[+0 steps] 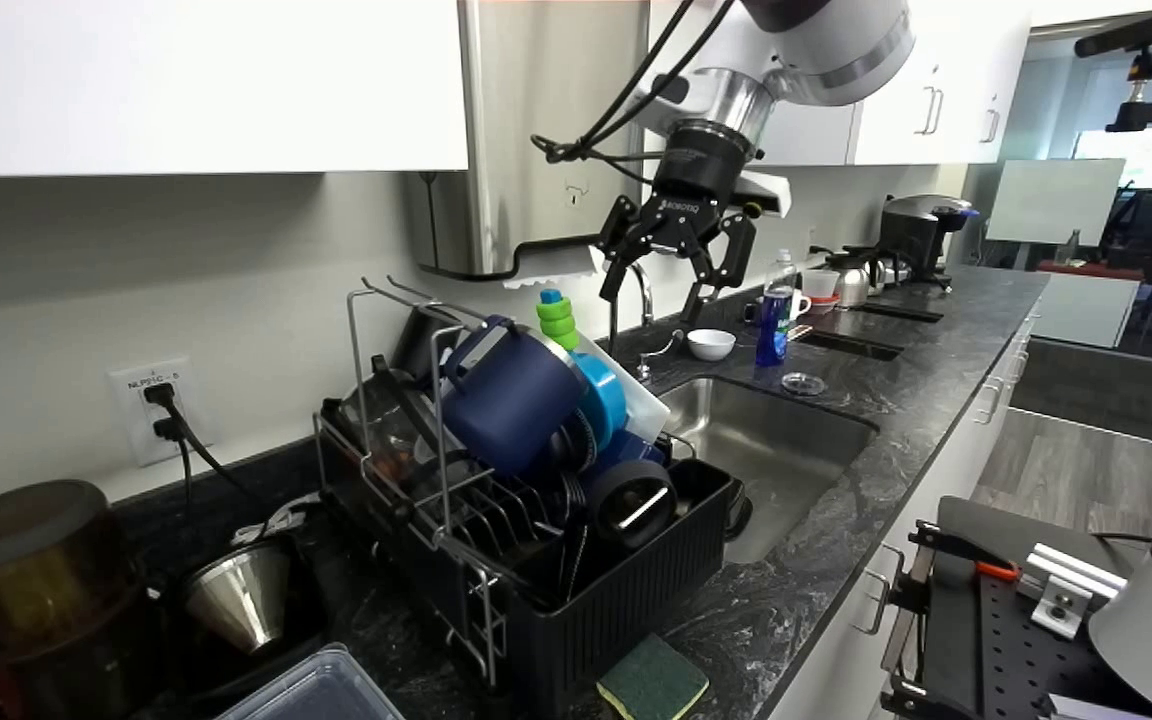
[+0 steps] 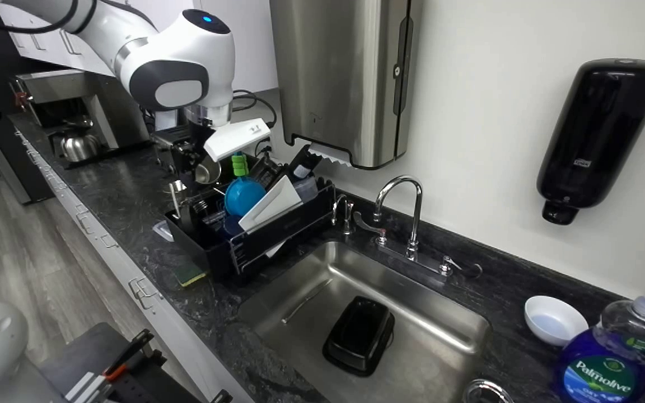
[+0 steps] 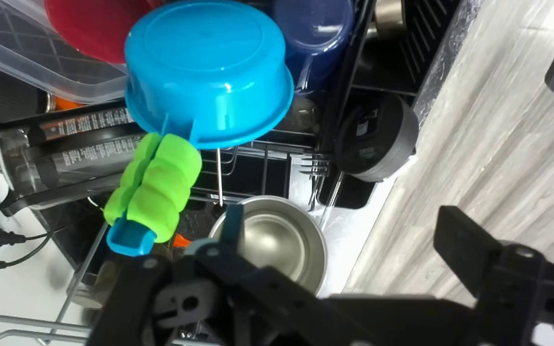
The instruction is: Pick up the blue cup from the dish rack and put it in the sink.
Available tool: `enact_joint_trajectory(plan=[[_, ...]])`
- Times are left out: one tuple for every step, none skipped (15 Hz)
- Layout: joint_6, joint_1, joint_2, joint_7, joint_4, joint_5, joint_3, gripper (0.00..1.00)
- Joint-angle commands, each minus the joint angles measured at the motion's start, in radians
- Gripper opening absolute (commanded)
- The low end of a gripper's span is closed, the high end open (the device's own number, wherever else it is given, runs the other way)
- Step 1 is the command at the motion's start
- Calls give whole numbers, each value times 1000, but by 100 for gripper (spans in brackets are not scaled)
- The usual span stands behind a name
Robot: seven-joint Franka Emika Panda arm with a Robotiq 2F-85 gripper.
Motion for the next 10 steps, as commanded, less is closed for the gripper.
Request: enact_joint_trajectory(plan=[[-72, -44, 70, 6, 58, 87, 34, 100], [-86, -51, 81, 4, 66, 102, 41, 100], [-93, -58, 90, 4, 70, 115, 52, 100], [-100, -64, 100, 0, 74, 129, 62, 100], [-111, -70, 108, 3, 80, 141, 72, 100], [-119, -75, 115, -2, 84, 155, 80, 100], [-134, -80, 121, -5, 90, 170, 88, 100], [-144, -84, 123, -7, 91, 186, 95, 100], [-156, -89, 124, -9, 93, 200, 103, 100], [-174, -95, 125, -3, 96, 203, 110, 100]])
